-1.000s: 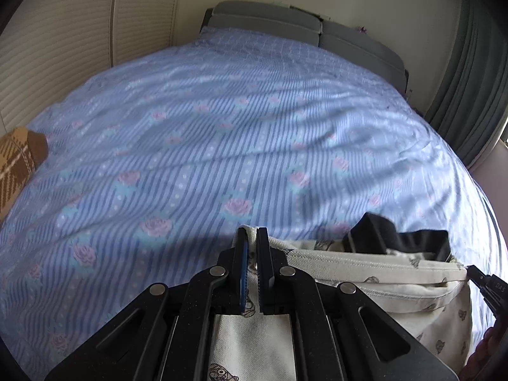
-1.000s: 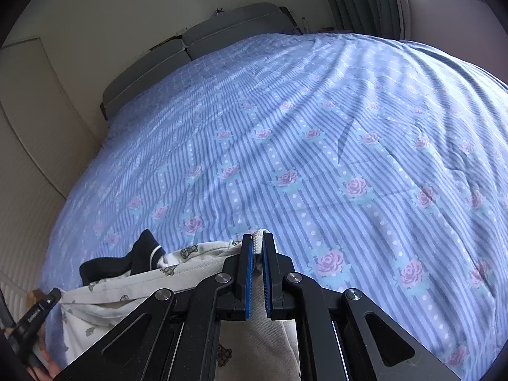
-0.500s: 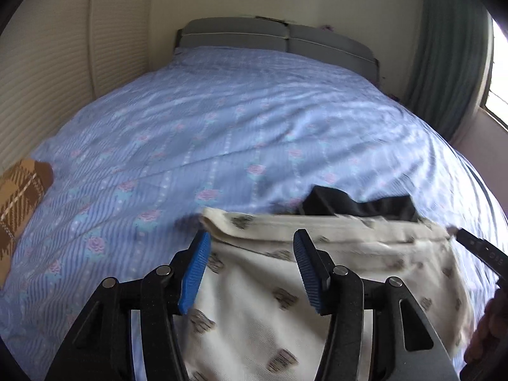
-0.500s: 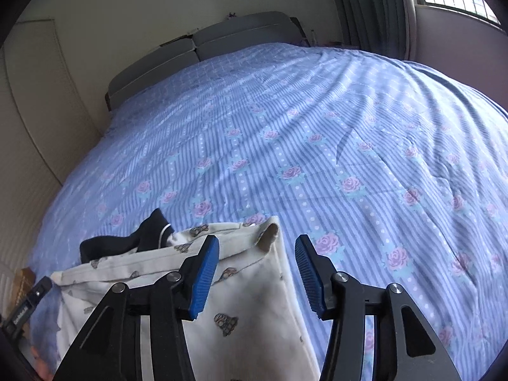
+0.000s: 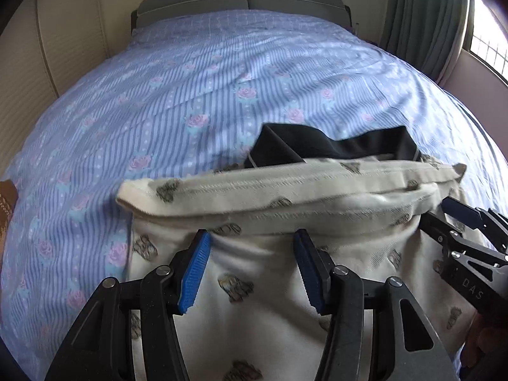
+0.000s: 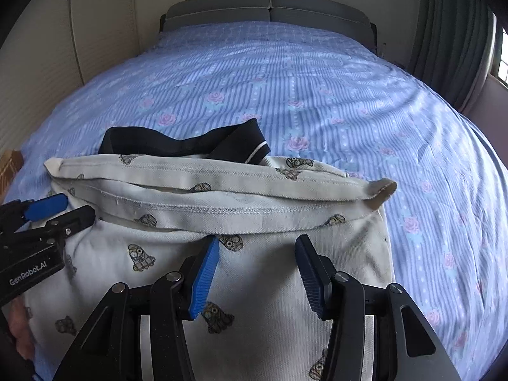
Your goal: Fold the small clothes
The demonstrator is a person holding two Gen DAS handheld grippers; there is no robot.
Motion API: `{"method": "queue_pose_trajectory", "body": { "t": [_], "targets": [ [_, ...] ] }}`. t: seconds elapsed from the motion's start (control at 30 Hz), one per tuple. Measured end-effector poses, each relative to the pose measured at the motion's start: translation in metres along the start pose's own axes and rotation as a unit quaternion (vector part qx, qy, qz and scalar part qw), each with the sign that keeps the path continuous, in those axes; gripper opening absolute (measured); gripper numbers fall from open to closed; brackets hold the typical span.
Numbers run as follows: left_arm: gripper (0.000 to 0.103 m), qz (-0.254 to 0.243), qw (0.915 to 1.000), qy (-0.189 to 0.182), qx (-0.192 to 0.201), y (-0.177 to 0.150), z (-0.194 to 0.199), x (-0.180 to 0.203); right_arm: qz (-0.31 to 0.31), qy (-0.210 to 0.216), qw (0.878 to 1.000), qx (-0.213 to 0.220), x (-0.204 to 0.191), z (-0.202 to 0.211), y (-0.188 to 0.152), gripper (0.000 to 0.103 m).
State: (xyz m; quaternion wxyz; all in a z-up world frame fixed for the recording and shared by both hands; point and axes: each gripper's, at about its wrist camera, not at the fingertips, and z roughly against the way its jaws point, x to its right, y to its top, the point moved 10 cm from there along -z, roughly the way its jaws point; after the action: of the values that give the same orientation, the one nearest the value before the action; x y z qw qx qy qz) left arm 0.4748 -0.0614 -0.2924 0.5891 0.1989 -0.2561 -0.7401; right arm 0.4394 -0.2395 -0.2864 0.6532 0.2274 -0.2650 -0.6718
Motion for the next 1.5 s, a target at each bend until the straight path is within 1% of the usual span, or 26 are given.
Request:
{"method": "queue_pose_trajectory", "body": {
  "t": [0.07,0.2,0.3,0.33,0.4,0.5,0.63,0.7,0.8,0.87,0.97,1.13,1.2,1.27,1.4,1.5],
  "targets": [
    [0.054,0.005,1.0000,0.002,0.003,0.009,-0.004,-0.006,-0.003,-0.002,1.000,0.003,0.000,-0.004,0.008,0.051],
    [0.054,0.025,0.9996,0.006,0.008,0.030,-0.013,-0.025,-0.028,0.002,1.000,-0.002,0.010,-0.019,0.027,0.051],
    [0.054,0.037,0.9988,0.026,0.018,0.048,-0.016,-0.044,-0.050,0.002,0.999,-0.005,0.019,-0.027,0.042,0.051],
    [0.054,0.045,0.9985,0.026,0.018,0.052,-0.018,-0.050,-0.060,0.003,0.998,-0.004,0.023,-0.028,0.047,0.051],
    [0.053,0.057,0.9980,0.021,0.019,0.056,-0.019,-0.058,-0.073,0.003,0.997,-0.004,0.029,-0.031,0.054,0.051],
    [0.052,0.055,0.9980,0.022,0.024,0.058,-0.016,-0.063,-0.081,-0.003,0.997,0.001,0.034,-0.034,0.061,0.051],
    [0.052,0.049,0.9975,0.029,0.042,0.055,-0.002,-0.063,-0.085,-0.011,0.996,0.009,0.037,-0.028,0.063,0.051],
    [0.052,0.045,0.9967,0.043,0.051,0.056,0.002,-0.066,-0.086,-0.018,0.996,0.018,0.040,-0.023,0.062,0.052],
    [0.052,0.047,0.9969,0.047,0.043,0.060,-0.005,-0.073,-0.084,-0.030,0.996,0.015,0.045,-0.020,0.059,0.053],
    [0.052,0.050,0.9971,0.043,0.038,0.065,-0.012,-0.077,-0.093,-0.028,0.995,0.009,0.049,-0.019,0.055,0.053],
    [0.052,0.042,0.9975,0.044,0.036,0.072,-0.016,-0.077,-0.096,-0.024,0.995,0.014,0.052,-0.011,0.053,0.053],
    [0.052,0.043,0.9973,0.044,0.039,0.075,-0.022,-0.078,-0.078,0.013,0.996,0.039,0.033,0.004,0.068,0.053],
    [0.052,0.045,0.9976,0.042,0.031,0.073,-0.026,-0.077,-0.072,0.021,0.996,0.042,0.025,0.003,0.076,0.053],
    [0.052,0.048,0.9976,0.035,0.034,0.070,-0.021,-0.075,-0.070,0.029,0.996,0.042,0.019,0.002,0.083,0.053],
    [0.052,0.037,0.9977,0.032,0.048,0.062,-0.004,-0.066,-0.046,0.058,0.997,0.032,-0.001,-0.010,0.091,0.053],
    [0.052,0.029,0.9981,0.022,0.050,0.055,0.005,-0.057,-0.027,0.058,0.998,0.005,-0.011,-0.024,0.083,0.053]
  ]
}}
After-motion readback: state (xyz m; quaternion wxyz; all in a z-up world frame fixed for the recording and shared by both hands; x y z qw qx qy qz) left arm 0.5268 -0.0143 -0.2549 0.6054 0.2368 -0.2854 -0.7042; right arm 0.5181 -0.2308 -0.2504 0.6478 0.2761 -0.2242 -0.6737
